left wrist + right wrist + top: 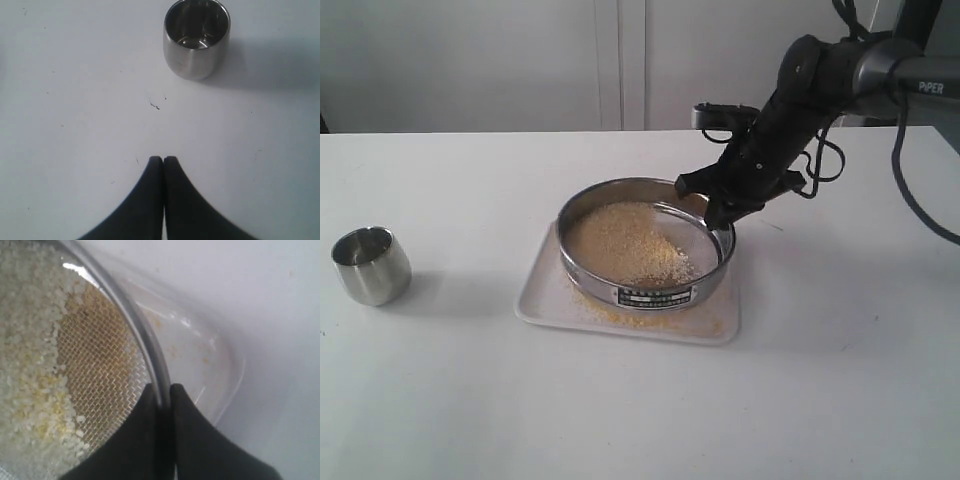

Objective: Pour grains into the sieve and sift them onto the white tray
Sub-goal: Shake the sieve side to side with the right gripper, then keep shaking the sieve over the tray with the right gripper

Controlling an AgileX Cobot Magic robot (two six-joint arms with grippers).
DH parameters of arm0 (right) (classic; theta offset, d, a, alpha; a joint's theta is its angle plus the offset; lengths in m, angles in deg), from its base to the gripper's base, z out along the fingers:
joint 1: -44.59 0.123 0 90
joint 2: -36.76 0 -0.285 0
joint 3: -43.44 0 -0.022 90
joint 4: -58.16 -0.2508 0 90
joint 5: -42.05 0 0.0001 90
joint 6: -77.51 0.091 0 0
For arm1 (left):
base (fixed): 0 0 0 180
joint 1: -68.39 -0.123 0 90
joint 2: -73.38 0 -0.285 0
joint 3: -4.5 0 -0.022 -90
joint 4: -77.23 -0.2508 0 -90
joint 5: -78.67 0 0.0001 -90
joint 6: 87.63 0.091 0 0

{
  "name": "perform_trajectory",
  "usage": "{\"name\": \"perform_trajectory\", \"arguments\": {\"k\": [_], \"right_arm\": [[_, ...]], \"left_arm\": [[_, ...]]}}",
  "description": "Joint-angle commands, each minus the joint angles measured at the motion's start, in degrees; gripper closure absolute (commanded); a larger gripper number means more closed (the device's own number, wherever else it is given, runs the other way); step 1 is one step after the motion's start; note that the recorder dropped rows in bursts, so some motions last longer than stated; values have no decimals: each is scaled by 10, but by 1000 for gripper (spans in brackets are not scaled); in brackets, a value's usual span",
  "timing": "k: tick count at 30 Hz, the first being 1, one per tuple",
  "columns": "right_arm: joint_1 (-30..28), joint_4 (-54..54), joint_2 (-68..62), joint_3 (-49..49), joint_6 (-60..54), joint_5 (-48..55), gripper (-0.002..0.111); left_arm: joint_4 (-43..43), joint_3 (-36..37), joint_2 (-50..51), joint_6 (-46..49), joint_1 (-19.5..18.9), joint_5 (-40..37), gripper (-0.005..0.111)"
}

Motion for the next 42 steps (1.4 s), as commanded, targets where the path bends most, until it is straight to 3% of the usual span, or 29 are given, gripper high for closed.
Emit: {"name": "perform_trajectory", "arguments": {"k": [1, 3, 4, 6, 7, 10, 13, 14, 16, 17, 19, 20, 22, 23, 26, 29, 30, 32, 33, 36, 37, 39, 42], "right_arm": [[-7, 30, 12, 3, -53, -8, 108], [-10, -5, 8, 3, 106, -10, 108], [-9, -19, 8, 3, 78, 8, 108], [-7, 7, 10, 3, -110, 30, 108], [-7, 18, 12, 2, -118, 27, 108], [-11, -25, 8, 2, 93, 3, 108], [-4, -24, 9, 6, -140, 30, 108], [-4, -19, 10, 6, -115, 20, 108], [-4, -37, 9, 2, 49, -7, 108], [-1, -41, 9, 4, 50, 8, 108], [2, 11, 9, 9, -140, 30, 108], [2, 26, 11, 9, -121, 26, 108], [1, 5, 8, 9, 60, 0, 108], [2, -7, 6, 9, 75, 9, 108], [7, 27, 10, 11, -140, 30, 108], [7, -9, 4, 8, 67, -6, 108], [12, -29, 2, 10, 35, 13, 108], [15, 5, 2, 17, -170, 39, 108], [13, 21, 5, 17, -146, 31, 108], [7, -46, 1, 9, 122, -27, 108], [9, -61, -2, 10, 67, -9, 108], [10, -28, 1, 20, -172, 28, 108], [7, -47, 5, 16, 4, -1, 108]], "left_arm": [[4, 5, -5, 0, 2, -2, 107], [4, 5, -5, 0, 2, -2, 107], [4, 5, -5, 0, 2, -2, 107], [4, 5, -5, 0, 2, -2, 107], [4, 5, -5, 0, 2, -2, 107], [4, 5, -5, 0, 2, -2, 107], [4, 5, -5, 0, 2, -2, 107], [4, 5, -5, 0, 2, -2, 107], [4, 5, -5, 0, 2, -2, 107], [4, 5, -5, 0, 2, -2, 107], [4, 5, -5, 0, 2, -2, 107], [4, 5, -5, 0, 2, -2, 107], [4, 5, -5, 0, 2, -2, 107], [4, 5, -5, 0, 2, -2, 107], [4, 5, -5, 0, 2, -2, 107], [4, 5, -5, 0, 2, -2, 107], [4, 5, -5, 0, 2, -2, 107], [4, 5, -5, 0, 2, -2, 107], [4, 5, -5, 0, 2, -2, 107], [4, 5, -5, 0, 2, -2, 107], [4, 5, -5, 0, 2, -2, 107], [4, 5, -5, 0, 2, -2, 107], [4, 5, -5, 0, 2, -2, 107]]}}
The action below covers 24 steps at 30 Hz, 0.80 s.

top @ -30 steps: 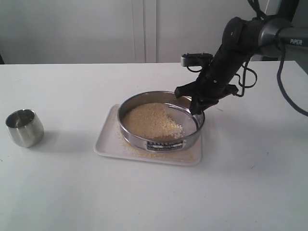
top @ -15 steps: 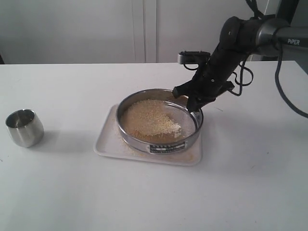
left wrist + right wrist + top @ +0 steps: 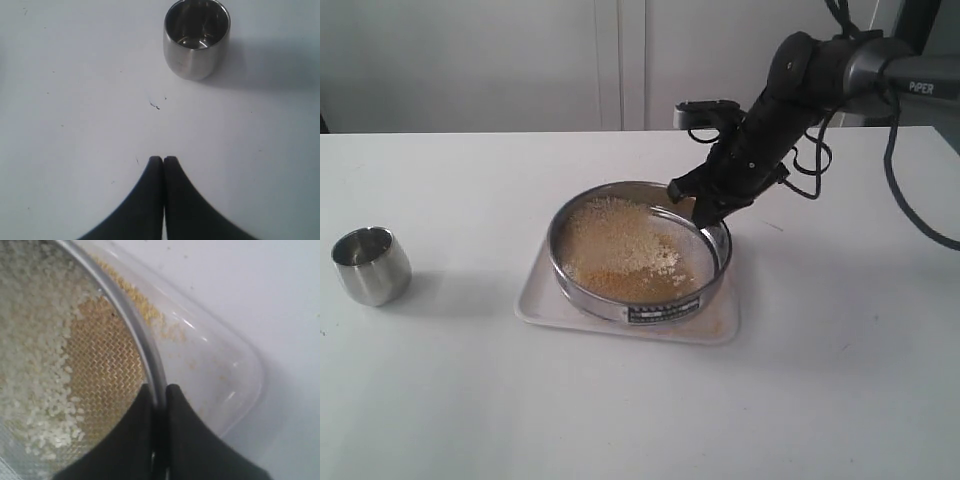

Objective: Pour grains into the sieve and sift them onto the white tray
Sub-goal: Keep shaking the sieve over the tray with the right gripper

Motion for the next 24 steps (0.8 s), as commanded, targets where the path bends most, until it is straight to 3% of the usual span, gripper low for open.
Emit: {"name": "perform_trajectory", "arguments": {"k": [1, 3, 6, 7, 9, 12, 14, 16, 18, 19, 20, 21, 22, 23, 24], "right_arm": [[-3, -28, 13, 3, 83, 11, 108], [-3, 26, 17, 11, -29, 6, 108], [-9, -14, 16, 8, 222, -53, 108], [-8, -35, 15, 10, 180, -46, 108], [-4, -8, 18, 16, -35, -34, 108], [-7, -46, 13, 15, 200, -77, 108], [-4, -25, 13, 23, -7, -37, 108], [-5, -33, 14, 22, 94, -48, 108], [-4, 35, 16, 26, -68, -12, 108], [-12, 27, 19, 25, 156, -53, 108], [-12, -4, 16, 25, 221, -54, 108], [-11, -9, 14, 32, 15, -24, 108], [-11, 8, 18, 34, 2, -31, 108], [-14, -24, 16, 33, 152, -67, 108], [-12, -48, 13, 36, 157, -47, 108]], "left_arm": [[4, 5, -5, 0, 2, -2, 107], [4, 5, -5, 0, 2, -2, 107], [4, 5, -5, 0, 2, -2, 107], [4, 5, -5, 0, 2, -2, 107], [4, 5, -5, 0, 2, -2, 107], [4, 5, -5, 0, 2, -2, 107], [4, 5, -5, 0, 2, -2, 107], [4, 5, -5, 0, 2, -2, 107], [4, 5, -5, 0, 2, -2, 107], [4, 5, -5, 0, 2, -2, 107], [4, 5, -5, 0, 2, -2, 107], [4, 5, -5, 0, 2, -2, 107], [4, 5, -5, 0, 2, -3, 107], [4, 5, -5, 0, 2, -3, 107], [4, 5, -5, 0, 2, -3, 107]]}}
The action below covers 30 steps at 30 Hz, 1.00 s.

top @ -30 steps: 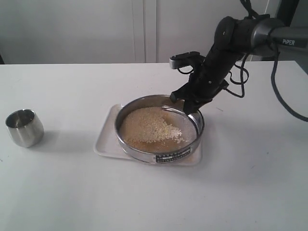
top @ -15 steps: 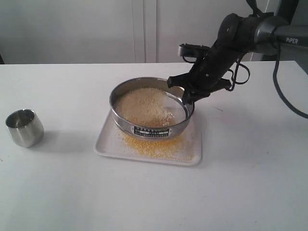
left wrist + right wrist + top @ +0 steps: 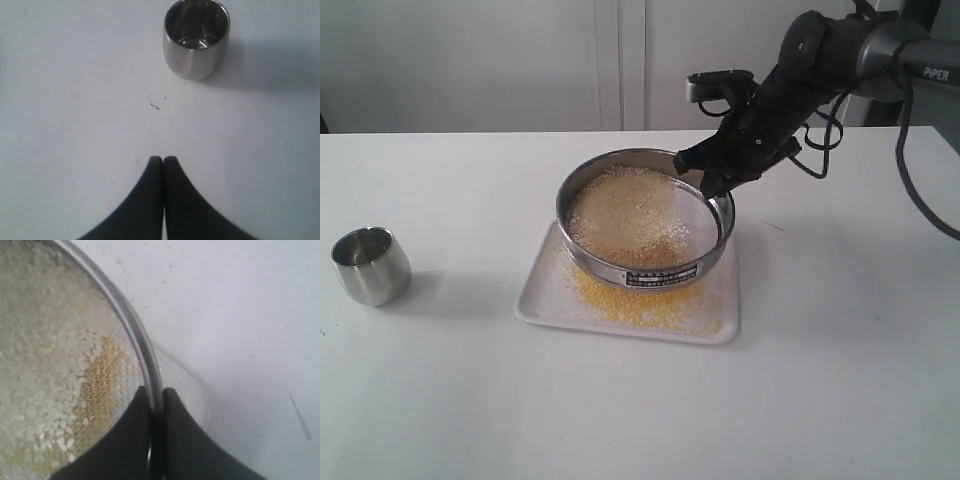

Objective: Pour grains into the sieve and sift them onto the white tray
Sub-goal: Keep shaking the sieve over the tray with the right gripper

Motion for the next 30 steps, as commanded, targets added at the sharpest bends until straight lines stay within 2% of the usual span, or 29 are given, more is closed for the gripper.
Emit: {"name": "perform_trajectory", "arguments": {"k": [1, 2, 3, 4, 5, 6, 7, 8, 9, 10, 11, 12, 13, 14, 15, 16, 17, 18, 19, 20, 21, 22, 23, 24, 25, 26, 28, 29, 30], "right_arm": [[0, -25, 7, 17, -89, 12, 108], [-4, -8, 11, 14, -3, -6, 108], [-5, -42, 8, 13, 145, -22, 108], [-5, -49, 6, 18, 31, 12, 108], [-5, -11, 9, 23, -101, 38, 108], [-11, -6, 9, 20, 68, 9, 108], [-11, -34, 5, 20, 160, 9, 108], [-11, -48, 3, 20, 128, 32, 108], [-10, -24, 2, 24, -21, 57, 108], [-14, 13, 6, 20, 89, 27, 108], [-17, -3, 7, 20, 206, 14, 108], [-13, -27, 5, 23, 3, 63, 108], [-11, 12, 9, 26, -110, 84, 108], [-11, 28, 10, 26, 86, 49, 108], [-11, 19, 10, 26, 133, 59, 108], [-11, 53, 12, 28, -63, 92, 108], [-13, 62, 13, 27, 151, 56, 108], [-14, 33, 13, 27, 165, 58, 108], [-11, 3, 9, 27, -87, 98, 108], [-11, 3, 9, 27, -124, 108, 108], [-11, -14, 7, 27, 55, 66, 108], [-11, -25, 6, 27, 100, 67, 108], [-11, 6, 8, 29, -108, 100, 108], [-12, 24, 10, 28, -97, 104, 108], [-16, 7, 11, 28, 129, 59, 108], [-16, -13, 10, 28, 140, 67, 108], [-16, 8, 10, 30, -142, 116, 108], [-16, 10, 12, 29, -148, 118, 108], [-19, -11, 12, 26, -48, 83, 108]], "left_arm": [[4, 5, -5, 0, 2, -2, 107], [4, 5, -5, 0, 2, -3, 107], [4, 5, -5, 0, 2, -3, 107], [4, 5, -5, 0, 2, -3, 107], [4, 5, -5, 0, 2, -3, 107], [4, 5, -5, 0, 2, -3, 107], [4, 5, -5, 0, 2, -3, 107], [4, 5, -5, 0, 2, -3, 107], [4, 5, -5, 0, 2, -3, 107], [4, 5, -5, 0, 2, -3, 107], [4, 5, -5, 0, 2, -3, 107], [4, 5, -5, 0, 2, -3, 107], [4, 5, -5, 0, 2, -3, 107], [4, 5, -5, 0, 2, -3, 107], [4, 5, -5, 0, 2, -3, 107], [4, 5, -5, 0, 2, -3, 107], [4, 5, -5, 0, 2, -3, 107], [4, 5, -5, 0, 2, -3, 107], [4, 5, -5, 0, 2, -3, 107], [4, 5, -5, 0, 2, -3, 107], [4, 5, -5, 0, 2, -3, 107], [4, 5, -5, 0, 2, -3, 107], [4, 5, -5, 0, 2, -3, 107], [4, 5, -5, 0, 2, -3, 107], [4, 5, -5, 0, 2, -3, 107], [4, 5, -5, 0, 2, -3, 107], [4, 5, -5, 0, 2, -3, 107], [4, 5, -5, 0, 2, -3, 107], [4, 5, -5, 0, 2, -3, 107]]}}
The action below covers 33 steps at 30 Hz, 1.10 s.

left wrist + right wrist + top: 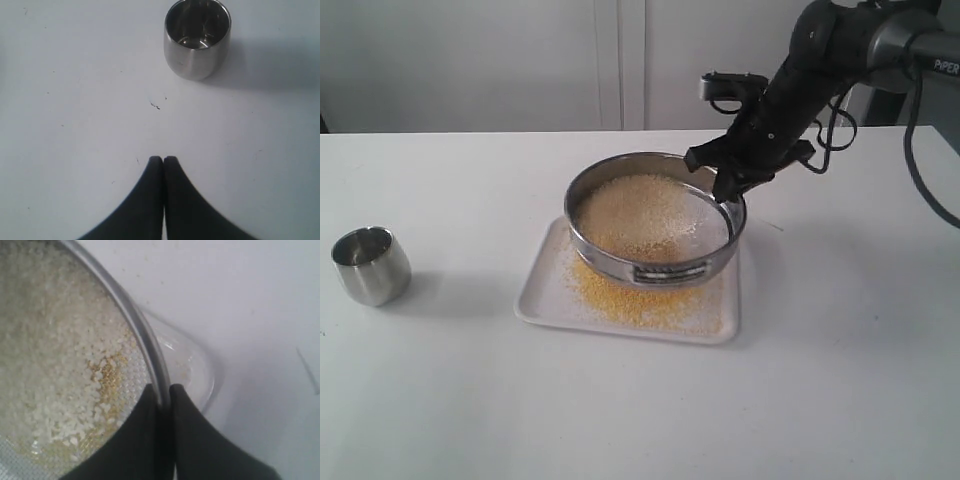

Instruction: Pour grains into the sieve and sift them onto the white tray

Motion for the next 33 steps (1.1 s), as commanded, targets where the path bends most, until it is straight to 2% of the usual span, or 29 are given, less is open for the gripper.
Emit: {"name": "perform_trajectory", "arguments": {"k": [1, 2, 4, 5, 6, 7, 8, 9, 10, 12, 13, 15, 16, 18, 21, 25, 27, 29, 30, 31, 33], "right_arm": [[-5, -53, 10, 1, 96, -19, 108], [-3, -62, 8, 1, 95, -14, 108], [-3, -21, 7, 3, -72, 11, 108], [-3, -23, 8, 3, -19, 2, 108], [-3, -52, 7, 3, 85, -24, 108], [-2, -82, 5, 3, 121, -23, 108], [0, -80, 3, 3, 53, -8, 108], [1, -50, 4, 6, -72, 9, 108], [1, -40, 7, 5, -85, 9, 108], [1, -71, 6, 4, 109, -30, 108], [2, -86, 5, 4, 108, -21, 108], [5, -55, 7, 5, -62, 10, 108], [5, -35, 10, 5, -40, 8, 108], [-1, -28, 14, 5, 74, -16, 108], [-10, 14, 24, 5, 18, -9, 108], [-31, 66, 40, 5, 50, -9, 108], [-43, 48, 43, 5, 77, -2, 108], [-45, -51, 38, 4, 148, -24, 108], [-38, -112, 32, 1, 131, -34, 108], [-24, -175, 24, -2, 53, -36, 108], [-3, -182, 14, 2, -135, 7, 108]], "left_arm": [[4, 5, -5, 0, 2, -3, 107], [4, 5, -5, 0, 2, -3, 107], [4, 5, -5, 0, 2, -2, 107], [4, 5, -5, 0, 2, -2, 107], [4, 5, -5, 0, 2, -2, 107], [4, 5, -5, 0, 2, -2, 107], [4, 5, -5, 0, 2, -2, 107], [4, 5, -5, 0, 2, -2, 107], [4, 5, -5, 0, 2, -2, 107], [4, 5, -5, 0, 2, -2, 107], [4, 5, -5, 0, 2, -2, 107], [4, 5, -5, 0, 2, -3, 107], [4, 5, -5, 0, 2, -3, 107], [4, 5, -5, 0, 2, -3, 107], [4, 5, -5, 0, 2, -3, 107], [4, 5, -5, 0, 2, -3, 107], [4, 5, -5, 0, 2, -3, 107], [4, 5, -5, 0, 2, -3, 107], [4, 5, -5, 0, 2, -3, 107], [4, 5, -5, 0, 2, -3, 107], [4, 5, -5, 0, 2, -3, 107]]}}
